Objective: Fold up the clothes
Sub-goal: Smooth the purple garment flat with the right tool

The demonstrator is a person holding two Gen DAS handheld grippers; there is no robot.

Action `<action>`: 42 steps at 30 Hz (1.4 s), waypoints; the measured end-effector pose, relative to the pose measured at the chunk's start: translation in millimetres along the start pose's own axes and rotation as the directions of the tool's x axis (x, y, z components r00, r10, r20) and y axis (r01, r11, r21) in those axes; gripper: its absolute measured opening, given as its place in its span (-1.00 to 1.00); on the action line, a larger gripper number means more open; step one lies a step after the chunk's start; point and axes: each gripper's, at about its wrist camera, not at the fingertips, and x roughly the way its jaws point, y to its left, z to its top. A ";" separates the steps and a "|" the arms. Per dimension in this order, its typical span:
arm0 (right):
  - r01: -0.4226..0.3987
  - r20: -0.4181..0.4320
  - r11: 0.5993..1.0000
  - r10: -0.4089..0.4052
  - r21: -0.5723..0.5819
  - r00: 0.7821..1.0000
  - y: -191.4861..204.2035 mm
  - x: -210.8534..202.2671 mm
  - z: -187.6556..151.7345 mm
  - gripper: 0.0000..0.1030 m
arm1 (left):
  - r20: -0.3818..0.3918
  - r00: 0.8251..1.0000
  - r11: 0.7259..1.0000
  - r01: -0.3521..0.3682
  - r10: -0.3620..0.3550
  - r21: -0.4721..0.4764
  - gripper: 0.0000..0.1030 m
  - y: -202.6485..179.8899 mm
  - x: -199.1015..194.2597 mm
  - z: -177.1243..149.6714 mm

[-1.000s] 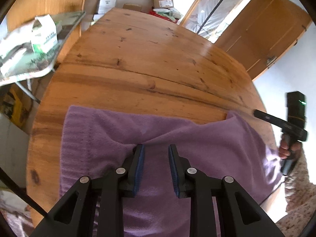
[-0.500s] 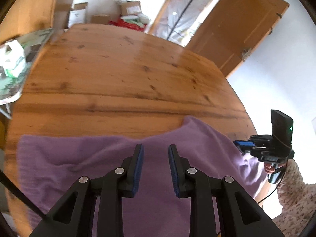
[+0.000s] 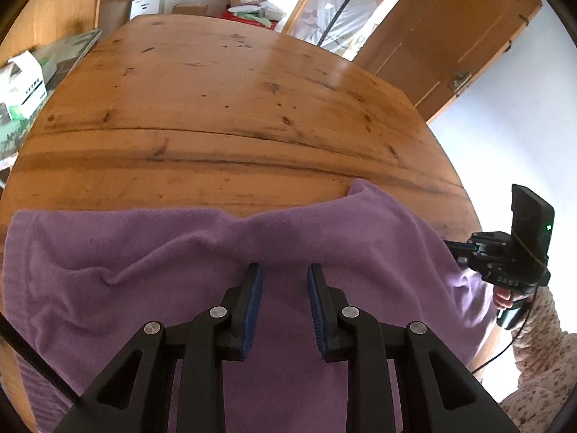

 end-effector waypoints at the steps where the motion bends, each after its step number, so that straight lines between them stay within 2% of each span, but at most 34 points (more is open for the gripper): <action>1: 0.014 0.007 1.000 -0.014 0.000 1.000 -1.1 -0.9 0.3 -0.97 | 0.001 1.000 1.000 0.000 0.000 -0.001 -0.48 0.1 0.1 -0.5; 4: 0.029 0.024 0.999 -0.030 0.042 0.999 -10.0 -2.2 0.8 -0.97 | 0.002 1.000 1.000 -0.001 0.001 -0.001 -0.48 0.1 -0.1 -1.4; 13: 0.069 0.033 0.996 -0.071 0.063 0.997 -7.7 -1.0 -0.5 -0.94 | 0.012 1.000 1.000 -0.011 0.012 -0.019 -0.48 9.1 -8.2 -8.7; 18: 0.130 0.076 0.987 -0.138 0.096 0.988 -2.7 -14.6 -4.0 -0.90 | 0.032 0.999 0.998 -0.043 0.044 -0.045 -0.48 19.5 -21.9 -22.4; 22: 0.106 0.119 0.993 -0.113 0.058 0.986 19.8 -32.6 -11.3 -0.88 | 0.048 0.998 0.997 -0.048 0.051 -0.060 -0.48 26.7 -32.5 -36.7; 29: 0.125 0.063 0.992 -0.123 -0.017 0.990 63.6 -20.2 -43.6 -0.88 | 0.076 0.996 0.996 -0.040 0.046 -0.077 -0.48 38.3 -49.8 -62.6; 34: 0.150 0.031 0.988 -0.149 -0.031 0.988 80.8 -19.4 -59.9 -0.86 | 0.091 0.995 0.996 -0.045 0.052 -0.081 -0.48 46.3 -63.6 -80.8; 38: 0.170 0.047 0.983 -0.167 -0.067 0.985 101.1 -23.2 -65.8 -0.83 | 0.107 0.993 0.996 -0.050 0.058 -0.077 -0.48 48.2 -70.1 -91.8; 42: 0.125 0.081 0.983 -0.115 -0.132 0.990 129.5 -14.4 -65.0 -0.82 | 0.125 0.990 0.996 -0.056 0.065 -0.070 -0.48 50.5 -77.3 -103.1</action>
